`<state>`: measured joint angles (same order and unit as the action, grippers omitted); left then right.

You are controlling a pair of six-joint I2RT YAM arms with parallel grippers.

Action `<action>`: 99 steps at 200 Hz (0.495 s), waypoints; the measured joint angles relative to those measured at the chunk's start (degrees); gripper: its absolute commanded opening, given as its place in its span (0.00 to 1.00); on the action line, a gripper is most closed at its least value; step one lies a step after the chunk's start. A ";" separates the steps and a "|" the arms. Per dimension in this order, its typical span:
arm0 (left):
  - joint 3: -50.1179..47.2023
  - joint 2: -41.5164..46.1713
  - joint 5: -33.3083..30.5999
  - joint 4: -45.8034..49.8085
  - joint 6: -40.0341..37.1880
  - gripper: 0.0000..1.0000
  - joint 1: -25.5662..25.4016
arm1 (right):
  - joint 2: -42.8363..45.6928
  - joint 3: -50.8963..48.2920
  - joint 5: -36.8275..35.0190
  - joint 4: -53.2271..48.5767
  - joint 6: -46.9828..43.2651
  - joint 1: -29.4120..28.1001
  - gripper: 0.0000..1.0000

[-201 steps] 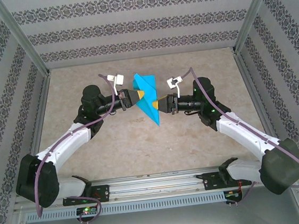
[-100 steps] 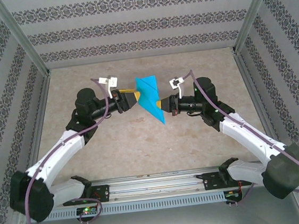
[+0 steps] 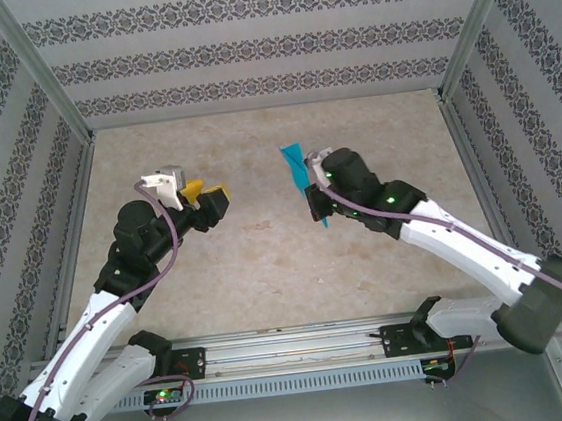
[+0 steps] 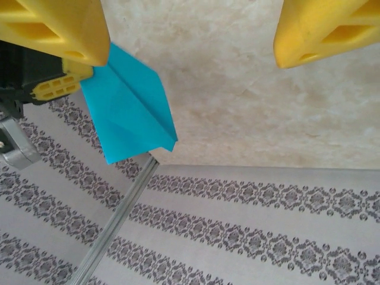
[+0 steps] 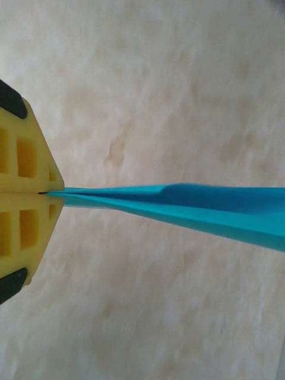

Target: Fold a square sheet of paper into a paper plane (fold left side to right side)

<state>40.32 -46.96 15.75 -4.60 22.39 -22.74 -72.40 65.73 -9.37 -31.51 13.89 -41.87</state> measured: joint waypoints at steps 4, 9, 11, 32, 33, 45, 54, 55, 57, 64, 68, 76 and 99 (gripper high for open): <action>-0.24 0.09 0.00 0.02 -0.24 0.76 0.00 | -1.27 0.83 -2.12 -0.94 -0.42 -0.66 0.00; -0.46 0.13 0.02 0.11 -0.42 0.77 0.00 | -3.04 1.99 -5.09 -2.32 -0.74 -1.62 0.00; -0.48 0.15 0.02 0.13 -0.52 0.77 0.00 | -3.89 2.40 -6.25 -2.86 -0.87 -1.99 0.00; -0.96 0.22 0.28 0.33 -1.25 0.77 0.00 | -11.76 6.16 -16.48 -7.80 -1.86 -5.03 0.00; -0.96 0.22 0.28 0.35 -1.27 0.77 0.00 | -12.26 6.40 -17.09 -8.11 -1.90 -5.20 0.00; -0.98 0.48 0.28 0.44 -1.64 0.77 0.00 | -16.68 8.02 -21.42 -10.36 -1.92 -6.36 0.00; -0.98 0.92 0.24 0.55 -1.90 0.77 0.00 | -19.56 8.96 -23.89 -11.58 -1.90 -6.95 0.00; -0.98 1.01 0.24 0.57 -1.90 0.77 0.00 | -20.00 9.09 -24.28 -11.69 -1.90 -7.04 0.00; -0.98 1.11 0.22 0.59 -1.95 0.77 0.00 | -20.50 9.22 -24.63 -11.91 -1.88 -7.15 0.00; -0.98 1.73 0.02 0.83 -2.25 0.77 0.00 | -22.77 9.86 -26.18 -12.72 -1.81 -7.52 0.00; -1.01 2.12 -0.15 0.92 -2.40 0.77 0.00 | -23.82 10.19 -26.80 -13.07 -1.81 -7.54 0.00; -1.05 2.95 -0.61 1.03 -2.64 0.77 0.00 | -26.08 10.80 -28.11 -13.73 -1.68 -7.54 0.00; -1.20 5.46 -2.16 1.42 -3.15 0.77 0.00 | -32.59 12.85 -30.42 -15.17 -0.44 -7.80 0.00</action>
<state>39.11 -41.50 13.58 -3.18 19.25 -22.74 -104.99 78.59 -39.79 -46.68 13.45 -49.67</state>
